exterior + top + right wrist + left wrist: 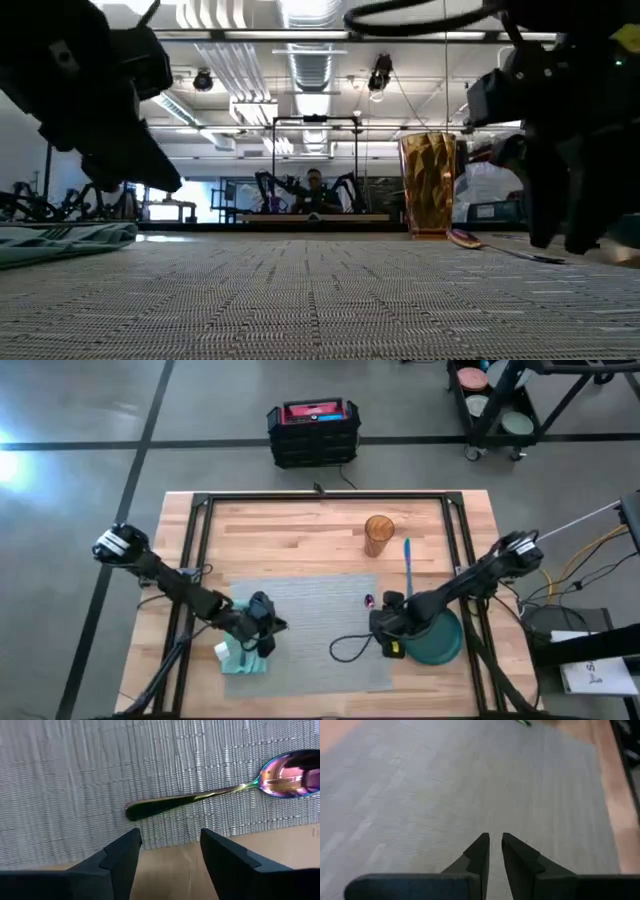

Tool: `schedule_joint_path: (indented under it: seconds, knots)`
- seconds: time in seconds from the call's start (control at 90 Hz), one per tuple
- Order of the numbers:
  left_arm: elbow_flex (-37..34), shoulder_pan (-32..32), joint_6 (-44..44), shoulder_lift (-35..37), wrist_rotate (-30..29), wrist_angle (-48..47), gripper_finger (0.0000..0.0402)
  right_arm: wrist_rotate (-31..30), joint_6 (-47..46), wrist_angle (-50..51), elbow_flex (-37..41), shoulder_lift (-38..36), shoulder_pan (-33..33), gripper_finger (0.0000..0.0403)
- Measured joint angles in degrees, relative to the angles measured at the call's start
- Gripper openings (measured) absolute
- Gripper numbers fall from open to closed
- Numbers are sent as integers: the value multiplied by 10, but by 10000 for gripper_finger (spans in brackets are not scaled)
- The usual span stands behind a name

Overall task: Set table place
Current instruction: Put the dark green plate to the center of the gray table mat

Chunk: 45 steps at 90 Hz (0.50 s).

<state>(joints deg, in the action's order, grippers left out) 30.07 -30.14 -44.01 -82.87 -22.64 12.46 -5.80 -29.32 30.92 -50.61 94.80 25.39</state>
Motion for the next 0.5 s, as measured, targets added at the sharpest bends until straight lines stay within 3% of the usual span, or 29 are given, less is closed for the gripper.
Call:
schedule_joint_path:
  seconds: [0.256,0.5]
  knots:
    - [22,20,14,-84,12,-48,38,-2,-20,-5,-2,19,1,186]
    - [22,23,15,-77,8,-81,38,0,-24,-20,-12,17,16,179]
